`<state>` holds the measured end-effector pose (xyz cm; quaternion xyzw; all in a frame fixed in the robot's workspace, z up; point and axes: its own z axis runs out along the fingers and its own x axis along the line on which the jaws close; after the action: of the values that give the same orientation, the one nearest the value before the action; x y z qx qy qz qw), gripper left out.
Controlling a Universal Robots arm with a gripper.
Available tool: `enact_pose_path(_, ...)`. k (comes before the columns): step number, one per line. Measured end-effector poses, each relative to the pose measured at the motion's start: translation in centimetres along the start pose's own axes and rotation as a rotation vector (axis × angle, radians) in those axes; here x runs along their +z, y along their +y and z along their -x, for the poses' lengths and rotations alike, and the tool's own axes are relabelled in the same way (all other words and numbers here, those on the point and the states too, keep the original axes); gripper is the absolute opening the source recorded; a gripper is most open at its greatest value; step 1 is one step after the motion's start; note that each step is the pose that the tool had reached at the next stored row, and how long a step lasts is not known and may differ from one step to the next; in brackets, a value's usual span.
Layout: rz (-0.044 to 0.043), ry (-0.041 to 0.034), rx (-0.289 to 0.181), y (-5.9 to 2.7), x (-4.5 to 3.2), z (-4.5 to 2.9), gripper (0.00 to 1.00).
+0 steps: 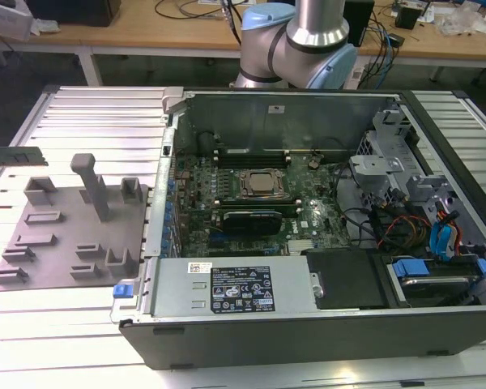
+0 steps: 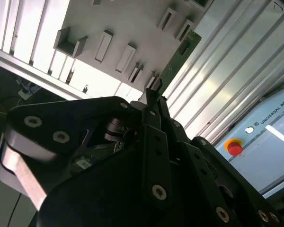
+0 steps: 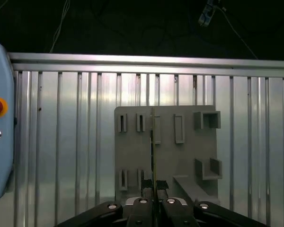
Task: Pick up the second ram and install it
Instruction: 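Pick up the second ram and move it above second insertion slot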
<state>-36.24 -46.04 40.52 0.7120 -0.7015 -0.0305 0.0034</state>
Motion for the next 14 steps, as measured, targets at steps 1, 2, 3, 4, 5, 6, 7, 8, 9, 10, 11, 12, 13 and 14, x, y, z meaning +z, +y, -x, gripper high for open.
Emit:
enact_pose_path(1,0.0,-0.0001,0.0,0.01,-0.28,0.01,0.11)
enact_pose_path(2,0.0,-0.0004,0.0,0.01,-0.52,0.02,0.11)
enact_pose_path(3,0.0002,-0.0006,0.0,0.02,-0.84,0.03,0.11)
enact_pose_path(4,0.0,-0.0012,0.0,0.03,-1.3,0.05,0.11)
enact_pose_path(5,0.0001,-0.0016,0.0,0.04,-1.67,0.06,0.11)
enact_pose_path(6,0.0001,-0.0019,0.0,0.04,-1.98,0.08,0.11)
enact_pose_path(7,0.0001,-0.0023,0.0,0.05,-2.33,0.09,0.11)
enact_pose_path(8,0.0001,-0.0026,0.0,0.05,-2.59,0.1,0.11)
enact_pose_path(9,0.0001,-0.003,0.0,0.06,-2.86,0.11,0.11)
enact_pose_path(10,0.0,-0.0033,0.0,0.06,-3.0,0.11,0.11)
enact_pose_path(11,0.0,-0.0034,0.0,0.06,-3.15,0.12,0.11)
enact_pose_path(12,0.0001,-0.0037,0.0,0.06,-3.42,0.13,0.11)
enact_pose_path(13,0.0001,-0.0043,0.0,0.06,-3.76,0.14,0.11)
enact_pose_path(14,0.0001,-0.0044,0.0,0.06,-3.98,0.15,0.11)
